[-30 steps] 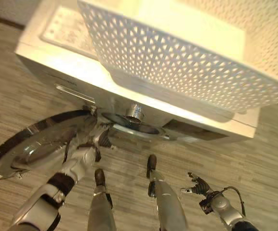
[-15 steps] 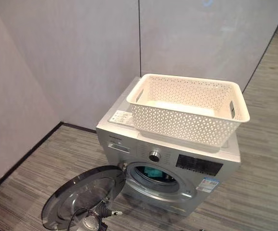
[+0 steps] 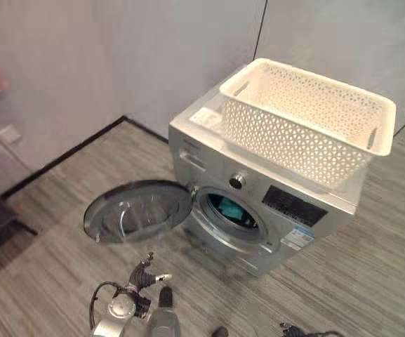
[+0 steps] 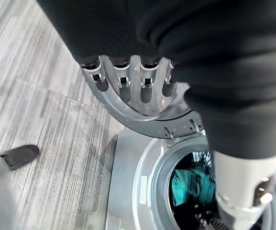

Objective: Grab the laundry basket,head to the washer,open it,put in the laundry and shut it.

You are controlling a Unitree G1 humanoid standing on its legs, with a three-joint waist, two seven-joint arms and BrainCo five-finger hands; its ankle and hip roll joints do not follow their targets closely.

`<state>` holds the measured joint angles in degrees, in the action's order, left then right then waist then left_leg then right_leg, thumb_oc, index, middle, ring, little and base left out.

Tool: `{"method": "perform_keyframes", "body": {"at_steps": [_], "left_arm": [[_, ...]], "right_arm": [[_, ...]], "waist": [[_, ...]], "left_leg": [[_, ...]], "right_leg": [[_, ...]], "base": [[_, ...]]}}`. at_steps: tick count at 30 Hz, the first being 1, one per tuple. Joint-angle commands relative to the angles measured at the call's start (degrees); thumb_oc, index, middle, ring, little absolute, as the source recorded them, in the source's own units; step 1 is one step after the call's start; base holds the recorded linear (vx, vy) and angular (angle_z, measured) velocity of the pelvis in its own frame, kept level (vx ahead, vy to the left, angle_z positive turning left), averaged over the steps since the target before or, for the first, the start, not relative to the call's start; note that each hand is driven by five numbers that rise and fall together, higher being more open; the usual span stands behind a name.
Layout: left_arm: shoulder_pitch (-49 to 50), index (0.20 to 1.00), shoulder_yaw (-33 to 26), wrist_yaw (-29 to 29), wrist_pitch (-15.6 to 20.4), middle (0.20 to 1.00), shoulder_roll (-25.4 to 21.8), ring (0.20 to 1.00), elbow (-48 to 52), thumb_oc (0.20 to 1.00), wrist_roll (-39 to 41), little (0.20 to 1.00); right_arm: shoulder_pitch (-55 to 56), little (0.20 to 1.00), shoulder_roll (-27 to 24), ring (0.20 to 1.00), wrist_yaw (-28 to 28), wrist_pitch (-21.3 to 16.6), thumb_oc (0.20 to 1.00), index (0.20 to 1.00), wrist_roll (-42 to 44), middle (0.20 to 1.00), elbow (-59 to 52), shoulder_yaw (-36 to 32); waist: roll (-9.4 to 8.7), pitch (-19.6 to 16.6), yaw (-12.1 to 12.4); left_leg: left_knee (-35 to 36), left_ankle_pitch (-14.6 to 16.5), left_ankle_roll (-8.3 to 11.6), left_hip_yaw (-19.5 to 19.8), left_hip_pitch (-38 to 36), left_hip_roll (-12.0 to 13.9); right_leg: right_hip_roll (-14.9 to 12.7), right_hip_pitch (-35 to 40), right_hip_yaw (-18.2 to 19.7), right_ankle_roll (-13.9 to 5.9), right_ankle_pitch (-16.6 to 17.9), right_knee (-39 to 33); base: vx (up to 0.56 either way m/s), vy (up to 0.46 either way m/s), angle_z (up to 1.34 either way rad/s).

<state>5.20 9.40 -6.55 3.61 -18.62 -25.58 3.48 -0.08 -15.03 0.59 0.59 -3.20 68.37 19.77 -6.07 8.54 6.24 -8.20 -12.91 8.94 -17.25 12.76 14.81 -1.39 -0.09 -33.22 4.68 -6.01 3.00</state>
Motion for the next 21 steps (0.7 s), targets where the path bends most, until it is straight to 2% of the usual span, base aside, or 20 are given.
{"method": "perform_keyframes", "body": {"at_steps": [1,2,5,9,10,11,12,14,15,16,17,18,19,20,21], "left_arm": [[-3.99,1.000,-4.54,-7.88,4.67,1.000,-2.36,1.000,2.49,1.000,-1.74,1.000],[-5.29,1.000,-6.88,-10.25,4.55,1.000,-4.30,1.000,3.02,1.000,-4.02,1.000],[-10.55,1.000,-12.84,-14.83,2.55,1.000,-10.53,1.000,3.02,1.000,-7.13,1.000],[-20.14,1.000,-13.19,-17.63,1.44,1.000,-18.88,1.000,-1.89,1.000,-8.16,1.000],[-25.16,1.000,-12.33,-17.48,0.64,1.000,-24.35,1.000,-5.68,1.000,-7.88,1.000],[-28.28,1.000,-11.07,-17.38,0.52,1.000,-27.03,1.000,-7.73,1.000,-8.20,1.000],[-28.34,1.000,-11.01,-17.39,0.54,1.000,-27.04,1.000,-7.78,1.000,-8.19,1.000],[-34.94,1.000,-7.20,-16.77,-0.35,1.000,-32.05,1.000,-13.15,1.000,-9.17,1.000],[-42.14,1.000,-2.01,-15.62,-1.00,1.000,-35.89,1.000,-19.21,1.000,-10.17,1.000],[-46.41,1.000,1.75,-14.59,-1.19,1.000,-37.31,1.000,-22.91,1.000,-10.97,1.000],[-47.23,1.000,2.46,-14.62,-1.05,1.000,-37.31,1.000,-23.35,1.000,-10.86,1.000],[-53.95,1.000,8.14,-13.56,-1.37,1.000,-39.12,1.000,-29.15,1.000,-11.80,1.000],[-54.07,1.000,8.25,-13.57,-1.35,1.000,-39.11,1.000,-29.21,1.000,-11.79,1.000],[-60.41,1.000,13.09,-12.37,-1.47,1.000,-39.12,1.000,-34.38,1.000,-12.04,1.000],[-61.02,1.000,13.64,-12.37,-1.38,1.000,-39.07,1.000,-34.68,1.000,-11.96,1.000]], "right_arm": [[0.89,1.000,-1.17,1.000,-0.23,0.04,1.000,1.000,-2.00,1.000,2.42,0.90],[2.50,1.000,-0.56,1.000,0.50,-0.15,1.000,1.000,-2.05,1.000,1.51,0.74],[3.30,1.000,0.96,1.000,2.61,0.36,1.000,1.000,-2.47,1.000,-3.48,2.87],[1.32,1.000,1.19,1.000,4.52,1.05,1.000,1.000,-4.07,1.000,-10.25,7.82],[0.30,1.000,0.26,1.000,5.43,0.92,1.000,1.000,-4.03,1.000,-13.34,9.53],[-0.21,1.000,-0.69,1.000,5.50,0.83,1.000,1.000,-3.95,1.000,-15.20,9.58],[-0.21,1.000,-0.68,1.000,5.51,0.83,1.000,1.000,-3.95,1.000,-15.20,9.55],[-1.12,1.000,-2.79,1.000,5.40,0.46,1.000,1.000,-3.88,1.000,-17.54,9.96],[-2.40,1.000,-4.49,1.000,5.08,-0.04,1.000,1.000,-3.70,1.000,-18.55,10.62],[-3.27,1.000,-5.12,1.000,4.90,-0.20,1.000,1.000,-3.45,1.000,-18.84,10.80],[-3.30,1.000,-4.93,1.000,4.91,-0.19,1.000,1.000,-3.46,1.000,-18.82,10.53],[-4.54,1.000,-5.93,1.000,4.56,-0.61,1.000,1.000,-3.21,1.000,-19.15,11.20],[-4.54,1.000,-5.89,1.000,4.56,-0.61,1.000,1.000,-3.21,1.000,-19.14,11.16],[-5.85,1.000,-6.87,1.000,3.91,-1.13,1.000,1.000,-2.85,1.000,-18.90,11.88],[-5.88,1.000,-6.69,1.000,3.91,-1.15,1.000,1.000,-2.86,1.000,-18.87,11.69]], "waist": [[3.76,-3.12,0.37],[4.06,-4.24,-0.67],[4.00,-6.50,-1.98],[3.73,-7.24,-3.24],[3.62,-7.21,-4.12],[3.33,-6.99,-4.36],[3.31,-6.98,-4.31],[2.73,-6.17,-5.10],[2.50,-5.04,-6.09],[2.22,-4.18,-6.40],[2.03,-4.11,-6.13],[1.57,-2.78,-6.63],[1.54,-2.77,-6.58],[0.90,-1.17,-7.27],[0.73,-1.11,-7.06]], "left_leg": [[4.62,9.63,-1.37,17.96,-5.53,-3.15],[7.00,9.21,-1.06,16.88,-7.35,-2.88],[10.97,9.51,-1.16,14.79,-10.51,-4.38],[12.62,10.18,-1.52,12.28,-12.41,-5.31],[12.99,10.34,-1.71,10.97,-12.53,-5.55],[13.04,10.33,-1.80,10.40,-12.34,-5.56],[13.04,10.33,-1.80,10.38,-12.34,-5.56],[13.05,10.07,-1.94,9.67,-11.53,-5.53],[13.08,10.02,-2.20,9.16,-10.67,-5.56],[12.99,9.85,-2.30,8.94,-9.90,-5.53],[12.97,9.85,-2.31,8.90,-9.84,-5.54],[12.84,9.63,-2.56,8.41,-8.51,-5.45],[12.84,9.64,-2.57,8.40,-8.51,-5.45],[12.66,9.36,-2.80,7.96,-6.98,-5.34],[12.64,9.35,-2.81,7.92,-6.94,-5.35]], "right_leg": [[-5.99,5.05,7.54,-9.35,-2.81,-1.25],[-6.30,6.12,7.40,-9.71,-2.54,-1.68],[-7.58,7.11,8.13,-10.88,-1.23,-2.74],[-8.63,6.48,9.96,-12.12,0.01,-2.78],[-9.00,5.47,11.05,-12.68,0.80,-2.76],[-9.19,4.76,11.55,-12.93,1.11,-2.67],[-9.19,4.74,11.57,-12.93,1.11,-2.66],[-9.45,3.40,12.14,-13.46,1.93,-2.59],[-9.60,1.73,12.84,-14.00,2.77,-2.67],[-9.71,0.65,13.27,-14.26,3.33,-2.62],[-9.74,0.55,13.31,-14.26,3.33,-2.59],[-9.94,-1.14,14.00,-14.72,4.28,-2.63],[-9.95,-1.15,14.02,-14.72,4.28,-2.63],[-10.15,-2.97,14.58,-15.22,5.46,-2.90],[-10.17,-3.04,14.62,-15.22,5.46,-2.88]], "base": [[0.17,0.221,-0.53],[0.21,0.232,-0.91],[0.20,0.176,0.14],[0.08,0.125,-0.22],[0.02,0.124,-0.15],[0.00,0.088,-0.24],[-0.03,0.039,-0.27],[-0.08,0.046,-0.31],[-0.14,0.064,-0.18],[-0.11,0.051,-0.06],[-0.13,0.059,0.02],[-0.07,0.041,-0.25],[-0.16,0.073,-0.29],[-0.09,0.034,-0.28],[-0.14,0.047,0.00]]}}
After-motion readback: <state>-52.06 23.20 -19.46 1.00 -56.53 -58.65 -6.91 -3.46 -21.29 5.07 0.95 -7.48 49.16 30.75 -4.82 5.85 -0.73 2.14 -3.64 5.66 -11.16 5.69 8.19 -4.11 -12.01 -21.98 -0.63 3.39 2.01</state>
